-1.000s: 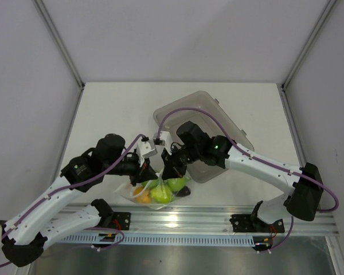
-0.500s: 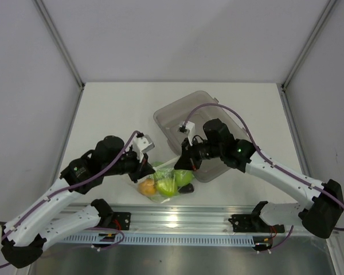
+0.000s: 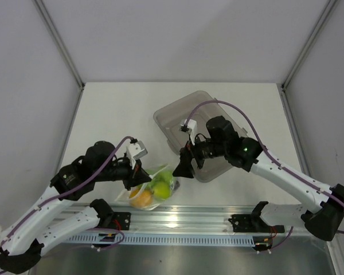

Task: Place the food in the zip-top bag and seal the zipper
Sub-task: Zip the zipper food storage bag at the center of the board.

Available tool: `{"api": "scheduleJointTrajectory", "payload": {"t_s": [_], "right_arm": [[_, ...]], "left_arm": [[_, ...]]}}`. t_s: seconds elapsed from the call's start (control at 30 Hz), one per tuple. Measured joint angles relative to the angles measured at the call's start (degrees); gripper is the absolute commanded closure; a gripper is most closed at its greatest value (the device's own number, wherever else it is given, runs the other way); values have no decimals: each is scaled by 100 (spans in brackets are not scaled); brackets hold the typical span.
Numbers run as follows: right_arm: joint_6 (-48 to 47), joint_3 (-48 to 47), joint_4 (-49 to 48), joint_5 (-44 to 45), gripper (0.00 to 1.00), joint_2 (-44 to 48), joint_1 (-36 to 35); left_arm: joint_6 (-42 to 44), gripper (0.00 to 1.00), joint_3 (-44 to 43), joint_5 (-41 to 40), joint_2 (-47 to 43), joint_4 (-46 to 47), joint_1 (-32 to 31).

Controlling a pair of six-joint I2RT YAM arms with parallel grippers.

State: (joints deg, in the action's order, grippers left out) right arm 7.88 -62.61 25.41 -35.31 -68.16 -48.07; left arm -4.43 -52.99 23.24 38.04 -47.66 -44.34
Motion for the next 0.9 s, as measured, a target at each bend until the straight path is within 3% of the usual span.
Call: {"api": "scheduleJointTrajectory", "payload": {"t_s": [0.23, 0.47, 0.73, 0.77, 0.83, 0.9], "right_arm": [[-531, -1309, 398, 55, 1, -518, -223], [-1003, -1473, 824, -125, 7, -1191, -407], [-1143, -1467, 1034, -343, 27, -1285, -772], [-1141, -1464, 1032, -337, 34, -1285, -833], [-1147, -1464, 1029, -334, 38, -1303, -929], [-1145, -1464, 1021, -313, 53, -1333, -975]], "left_arm": [[33, 99, 2, 317, 81, -81, 0], [39, 99, 2, 442, 81, -96, 0], [39, 99, 2, 442, 131, -96, 0], [39, 99, 2, 444, 133, -94, 0], [37, 99, 2, 448, 160, -90, 0], [37, 99, 2, 463, 186, -92, 0]]}}
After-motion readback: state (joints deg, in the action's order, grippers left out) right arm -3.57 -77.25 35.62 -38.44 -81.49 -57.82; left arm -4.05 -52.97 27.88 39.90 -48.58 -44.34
